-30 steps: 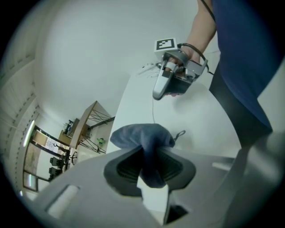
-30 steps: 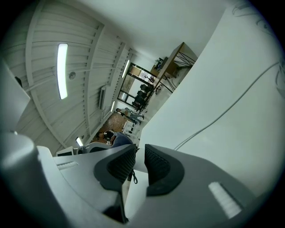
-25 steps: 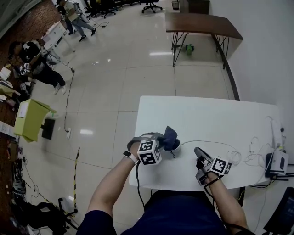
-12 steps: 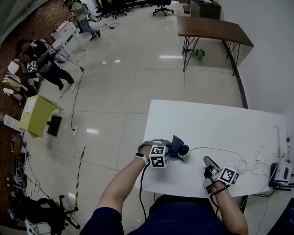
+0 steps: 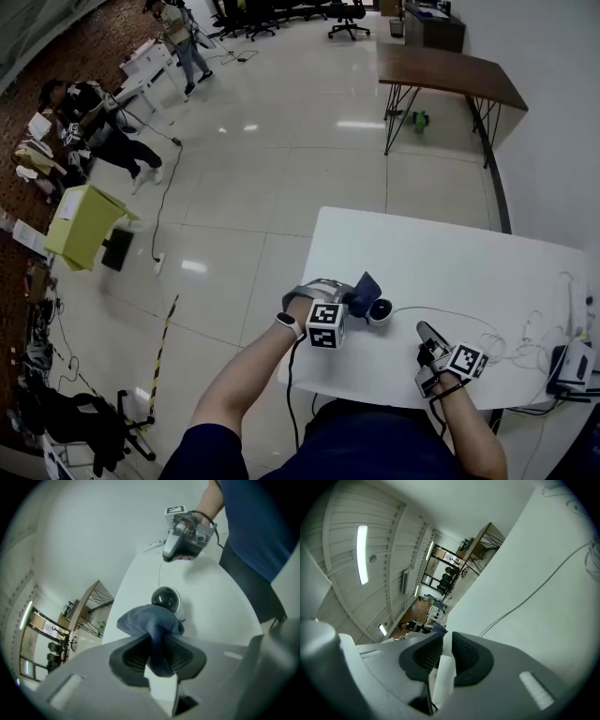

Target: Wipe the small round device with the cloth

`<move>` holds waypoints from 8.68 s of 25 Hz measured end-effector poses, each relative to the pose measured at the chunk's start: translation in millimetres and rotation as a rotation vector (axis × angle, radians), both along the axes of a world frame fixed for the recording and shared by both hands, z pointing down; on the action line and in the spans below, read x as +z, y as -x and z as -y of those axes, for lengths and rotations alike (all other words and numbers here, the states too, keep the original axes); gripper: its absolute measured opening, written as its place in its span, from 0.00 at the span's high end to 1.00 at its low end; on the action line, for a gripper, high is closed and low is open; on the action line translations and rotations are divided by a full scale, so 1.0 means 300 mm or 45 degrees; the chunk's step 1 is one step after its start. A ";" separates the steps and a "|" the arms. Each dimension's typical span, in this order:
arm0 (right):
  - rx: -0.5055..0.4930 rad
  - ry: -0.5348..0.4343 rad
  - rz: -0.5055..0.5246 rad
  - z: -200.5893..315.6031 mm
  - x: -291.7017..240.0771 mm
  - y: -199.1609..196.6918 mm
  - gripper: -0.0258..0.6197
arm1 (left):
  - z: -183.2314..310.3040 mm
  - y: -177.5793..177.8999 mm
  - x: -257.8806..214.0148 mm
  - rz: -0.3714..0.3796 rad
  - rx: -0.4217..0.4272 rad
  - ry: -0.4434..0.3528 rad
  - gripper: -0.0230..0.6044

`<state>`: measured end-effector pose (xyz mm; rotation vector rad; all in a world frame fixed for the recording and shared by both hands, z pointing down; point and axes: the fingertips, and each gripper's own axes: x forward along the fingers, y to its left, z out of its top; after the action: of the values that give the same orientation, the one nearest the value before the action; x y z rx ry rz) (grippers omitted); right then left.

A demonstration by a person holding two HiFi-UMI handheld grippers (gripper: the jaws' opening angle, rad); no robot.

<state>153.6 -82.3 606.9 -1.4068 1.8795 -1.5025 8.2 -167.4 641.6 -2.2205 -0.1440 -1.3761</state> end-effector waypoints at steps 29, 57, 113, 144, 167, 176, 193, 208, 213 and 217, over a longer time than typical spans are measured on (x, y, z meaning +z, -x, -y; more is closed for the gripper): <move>0.141 0.093 0.051 -0.121 0.068 -0.022 0.86 | 0.092 -0.101 0.167 0.209 0.624 -0.265 0.83; 0.094 0.071 0.081 -0.084 0.030 0.090 0.87 | 0.015 -0.216 -0.095 0.123 0.978 -0.567 0.83; -0.137 0.133 0.091 -0.118 0.129 0.058 0.88 | -0.160 0.059 0.139 -0.700 -1.622 0.776 0.83; -0.092 0.165 0.116 -0.128 0.148 0.081 0.88 | -0.379 -0.047 0.089 -0.629 -1.499 0.845 0.82; -0.320 0.119 -0.229 -0.131 0.058 0.234 0.89 | -0.431 0.156 0.140 -0.432 -1.246 0.589 0.64; -0.376 -0.054 -0.420 -0.094 -0.094 0.241 0.89 | -0.376 0.080 -0.209 -0.856 -1.168 0.383 0.89; -0.271 -0.696 -0.895 -0.046 -0.547 0.296 0.92 | -0.400 -0.019 -0.521 -1.245 -1.159 0.576 0.95; -0.239 -0.653 -0.899 -0.083 -0.513 0.231 0.93 | -0.421 -0.101 -0.497 -1.185 -1.079 0.604 0.95; -0.234 -0.641 -0.903 -0.080 -0.512 0.231 0.93 | -0.419 -0.099 -0.480 -1.179 -1.090 0.611 0.95; -0.244 -0.646 -0.906 -0.078 -0.511 0.240 0.93 | -0.416 -0.087 -0.478 -1.178 -1.099 0.611 0.96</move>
<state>81.7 -58.9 453.6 -1.6485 2.6184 -0.5053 34.4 -42.5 498.2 -3.2804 0.9972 -0.4804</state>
